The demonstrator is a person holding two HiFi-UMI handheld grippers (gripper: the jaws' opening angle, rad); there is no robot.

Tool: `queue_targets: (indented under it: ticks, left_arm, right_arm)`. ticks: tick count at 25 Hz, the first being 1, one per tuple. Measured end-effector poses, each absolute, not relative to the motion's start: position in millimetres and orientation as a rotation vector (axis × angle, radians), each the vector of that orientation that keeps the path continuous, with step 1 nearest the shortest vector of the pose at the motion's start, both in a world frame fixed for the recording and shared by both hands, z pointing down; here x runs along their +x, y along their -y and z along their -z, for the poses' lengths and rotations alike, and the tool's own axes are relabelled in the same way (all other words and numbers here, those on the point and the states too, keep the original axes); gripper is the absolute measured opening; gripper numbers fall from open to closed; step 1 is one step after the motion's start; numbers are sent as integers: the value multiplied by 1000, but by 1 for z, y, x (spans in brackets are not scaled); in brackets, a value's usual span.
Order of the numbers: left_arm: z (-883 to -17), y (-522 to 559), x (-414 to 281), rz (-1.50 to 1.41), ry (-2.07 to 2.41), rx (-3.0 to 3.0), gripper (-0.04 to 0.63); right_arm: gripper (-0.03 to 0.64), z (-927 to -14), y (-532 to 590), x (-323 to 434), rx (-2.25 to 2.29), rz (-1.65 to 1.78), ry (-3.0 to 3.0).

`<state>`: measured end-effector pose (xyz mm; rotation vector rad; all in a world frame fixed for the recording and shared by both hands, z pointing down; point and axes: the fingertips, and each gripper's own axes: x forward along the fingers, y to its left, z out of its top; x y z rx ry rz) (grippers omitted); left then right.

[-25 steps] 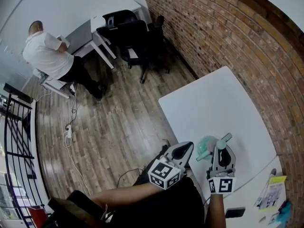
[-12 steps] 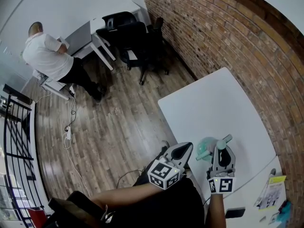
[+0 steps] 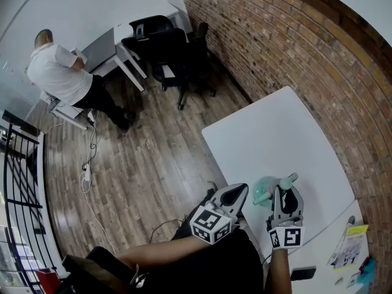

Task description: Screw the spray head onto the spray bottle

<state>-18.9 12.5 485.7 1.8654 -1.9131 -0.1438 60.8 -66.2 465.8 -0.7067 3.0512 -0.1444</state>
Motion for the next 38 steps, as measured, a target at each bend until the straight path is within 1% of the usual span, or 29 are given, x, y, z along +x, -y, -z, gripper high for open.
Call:
queue_targets:
  ticks: [1,3,6,14,19,38]
  left_arm:
    - [-486,-13,-19,144,1915,1865,-2]
    - [-486,-13,-19,146,1916,1864,-2]
    - [-485,-13,-20,150,1919,1861,-2]
    - [-485,-13,-24,154,1922,1854,-2]
    - [-486,-14,-26,149,1921,1853,-2]
    - [-490,-18,-21,148,1897,1863,-2]
  right_arm:
    - [100,-466,68,62,-724,153,-3044]
    - [76,-465,70,64,-741,167,-3036]
    - [74,-464,69,63,-739,146,-3048]
    - [74,-462,58,70,-745,88,-3030]
    - [74,-465,51,70,-696,-4,-3048]
    - [77,-465,49,65,-699,31,-3096]
